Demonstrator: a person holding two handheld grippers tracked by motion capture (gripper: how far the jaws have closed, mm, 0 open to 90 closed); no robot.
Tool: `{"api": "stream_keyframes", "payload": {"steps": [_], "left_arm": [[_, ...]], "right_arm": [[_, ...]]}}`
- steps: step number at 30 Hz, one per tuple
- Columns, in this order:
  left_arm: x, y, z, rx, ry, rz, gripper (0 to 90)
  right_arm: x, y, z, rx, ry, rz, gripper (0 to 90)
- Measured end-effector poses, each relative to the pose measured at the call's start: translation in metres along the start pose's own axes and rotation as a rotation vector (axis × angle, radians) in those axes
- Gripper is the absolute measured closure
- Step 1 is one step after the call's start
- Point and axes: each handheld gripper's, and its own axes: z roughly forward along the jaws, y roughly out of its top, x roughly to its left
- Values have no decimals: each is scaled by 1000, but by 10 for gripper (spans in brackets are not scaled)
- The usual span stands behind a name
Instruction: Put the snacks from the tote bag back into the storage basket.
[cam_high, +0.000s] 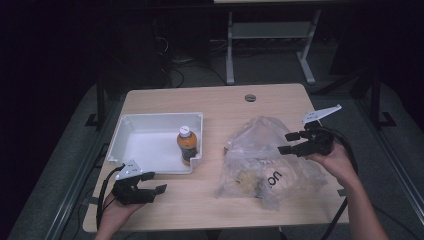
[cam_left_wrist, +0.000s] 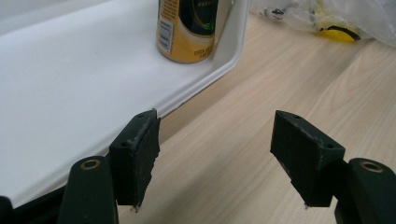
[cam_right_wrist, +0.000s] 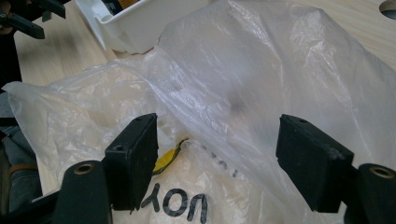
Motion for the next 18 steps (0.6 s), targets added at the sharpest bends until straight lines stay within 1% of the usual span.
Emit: {"api": "stream_keyframes", "payload": {"steps": [5, 12, 13, 15, 18], "left_arm": [[-1, 0, 1, 3, -2, 2, 320], [-1, 0, 1, 2, 0, 3, 320], [-1, 0, 1, 3, 0, 4, 320], [-1, 0, 1, 8, 0, 6, 320], [-1, 0, 1, 1, 0, 4, 319]], "right_arm": [[1, -9, -4, -13, -1, 4, 289], [6, -23, -8, -23, -4, -4, 288], [6, -25, -8, -24, -4, 2, 286], [7, -29, -9, -26, -7, -4, 286], [9, -35, -10, -35, -5, -1, 286]]}}
